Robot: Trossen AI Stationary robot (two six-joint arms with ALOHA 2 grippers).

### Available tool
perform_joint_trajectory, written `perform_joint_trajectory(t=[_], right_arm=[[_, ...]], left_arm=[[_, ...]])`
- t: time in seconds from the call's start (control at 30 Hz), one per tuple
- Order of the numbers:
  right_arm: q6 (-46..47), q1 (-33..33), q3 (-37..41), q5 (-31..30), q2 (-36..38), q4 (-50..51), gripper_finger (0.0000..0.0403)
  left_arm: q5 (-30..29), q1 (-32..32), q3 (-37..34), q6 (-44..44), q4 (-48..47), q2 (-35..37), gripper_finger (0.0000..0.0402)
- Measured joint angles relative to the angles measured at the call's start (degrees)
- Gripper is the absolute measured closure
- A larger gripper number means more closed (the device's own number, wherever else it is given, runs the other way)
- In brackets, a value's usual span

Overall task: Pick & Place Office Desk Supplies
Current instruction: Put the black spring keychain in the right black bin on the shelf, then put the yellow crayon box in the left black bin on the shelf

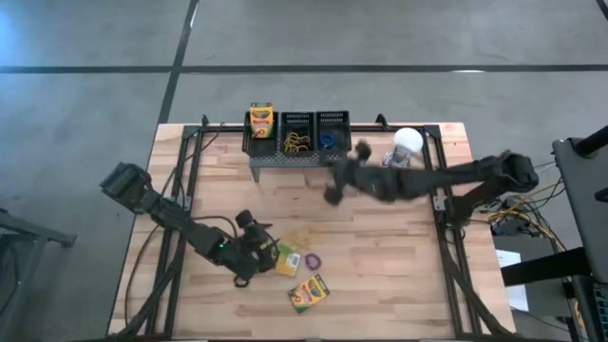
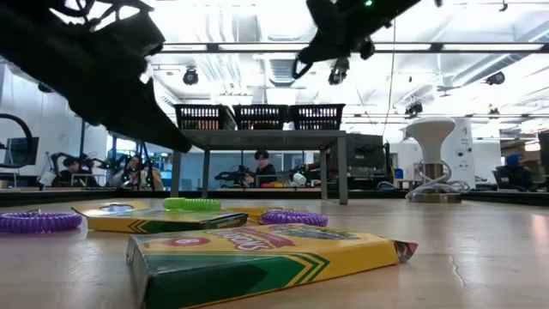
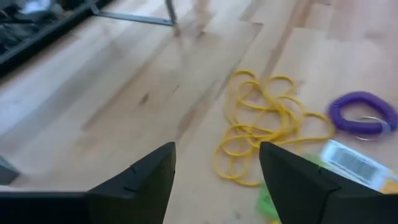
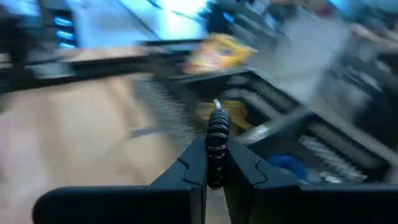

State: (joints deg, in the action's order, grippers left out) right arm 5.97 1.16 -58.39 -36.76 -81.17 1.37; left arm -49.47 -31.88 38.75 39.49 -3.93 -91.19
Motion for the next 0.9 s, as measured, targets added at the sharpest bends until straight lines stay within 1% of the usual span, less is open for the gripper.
perform_joint_trajectory(t=[0.07, 0.2, 0.27, 0.37, 0.47, 0.57, 0.7, 0.77, 0.9], right_arm=[[2.25, 5.76, -3.62, 3.43, -0.52, 7.05, 0.0379], [5.44, 15.04, -9.5, 13.3, -3.24, 15.75, 0.0374], [6.82, 17.63, -11.86, 15.23, -4.98, 18.29, 0.0366], [7.14, 19.56, -14.73, 15.89, -7.63, 21.3, 0.0345], [7.39, 19.96, -17.02, 15.85, -10.36, 23.78, 0.0316], [7.15, 19.62, -19.22, 15.85, -12.49, 25.42, 0.0286], [5.19, 18.05, -20.91, 15.48, -12.22, 25.49, 0.0257], [3.85, 15.69, -20.9, 12.44, -10.29, 25.46, 0.0252], [1.31, 7.14, -18.13, 2.63, -5.71, 25.1, 0.0256]], left_arm=[[-0.93, -0.15, -0.96, -0.05, 0.92, -0.14, 0.0173], [-0.96, -0.32, -2.6, -0.25, 1.46, -0.14, 0.018], [-1.09, -0.32, -3.36, -0.25, 1.58, -0.14, 0.0183], [-2.0, -0.32, -4.9, -0.28, 3.21, -0.16, 0.0183], [-2.91, -0.32, -6.46, -0.36, 6.14, -0.16, 0.0184], [-3.5, -0.32, -7.1, -0.68, 6.95, -0.16, 0.0184], [-4.01, -0.32, -7.25, -0.7, 6.95, -0.16, 0.0184], [-4.1, -0.32, -7.25, -0.7, 6.97, -0.16, 0.0184], [-4.13, -0.43, -7.25, -0.78, 7.14, -0.16, 0.0184]])
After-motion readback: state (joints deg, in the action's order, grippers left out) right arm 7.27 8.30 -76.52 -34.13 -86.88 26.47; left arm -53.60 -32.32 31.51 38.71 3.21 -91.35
